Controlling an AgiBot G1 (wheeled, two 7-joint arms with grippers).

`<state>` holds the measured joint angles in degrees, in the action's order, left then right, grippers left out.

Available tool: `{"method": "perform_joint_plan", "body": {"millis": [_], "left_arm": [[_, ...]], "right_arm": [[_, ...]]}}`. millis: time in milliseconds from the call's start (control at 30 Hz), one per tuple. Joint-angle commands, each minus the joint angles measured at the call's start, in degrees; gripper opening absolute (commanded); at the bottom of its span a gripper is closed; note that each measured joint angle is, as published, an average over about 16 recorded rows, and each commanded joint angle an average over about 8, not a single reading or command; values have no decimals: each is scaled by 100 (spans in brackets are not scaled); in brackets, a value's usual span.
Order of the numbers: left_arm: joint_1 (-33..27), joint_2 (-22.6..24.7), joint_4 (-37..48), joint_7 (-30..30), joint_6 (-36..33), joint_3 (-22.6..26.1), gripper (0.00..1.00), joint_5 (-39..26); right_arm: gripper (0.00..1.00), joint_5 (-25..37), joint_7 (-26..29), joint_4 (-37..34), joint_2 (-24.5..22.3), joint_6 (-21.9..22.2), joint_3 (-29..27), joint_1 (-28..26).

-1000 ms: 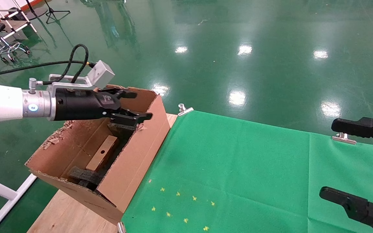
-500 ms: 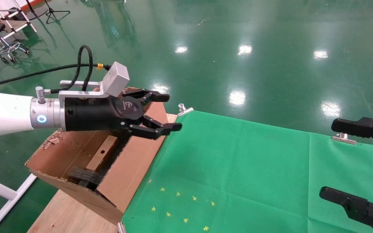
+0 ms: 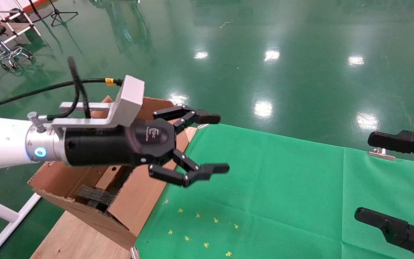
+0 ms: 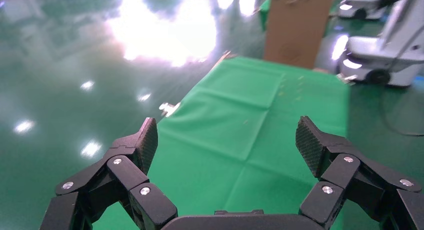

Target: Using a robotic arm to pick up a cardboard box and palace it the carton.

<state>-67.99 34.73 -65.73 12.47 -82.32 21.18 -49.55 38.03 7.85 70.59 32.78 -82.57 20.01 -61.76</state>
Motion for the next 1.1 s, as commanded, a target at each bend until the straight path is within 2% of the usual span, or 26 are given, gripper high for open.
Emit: {"method": "perform_joint_plan", "body": {"millis": [33, 433, 1100], "left_arm": [[126, 6, -154, -34, -66, -102, 100, 151], [721, 29, -884, -189, -383, -580, 100, 866], [674, 29, -816, -180, -352, -540, 100, 808]], "right_arm": [[100, 0, 0, 0, 0, 0, 0, 0], [100, 0, 0, -1, -1, 2, 0, 1], [100, -1, 0, -1, -1, 2, 0, 2]]}}
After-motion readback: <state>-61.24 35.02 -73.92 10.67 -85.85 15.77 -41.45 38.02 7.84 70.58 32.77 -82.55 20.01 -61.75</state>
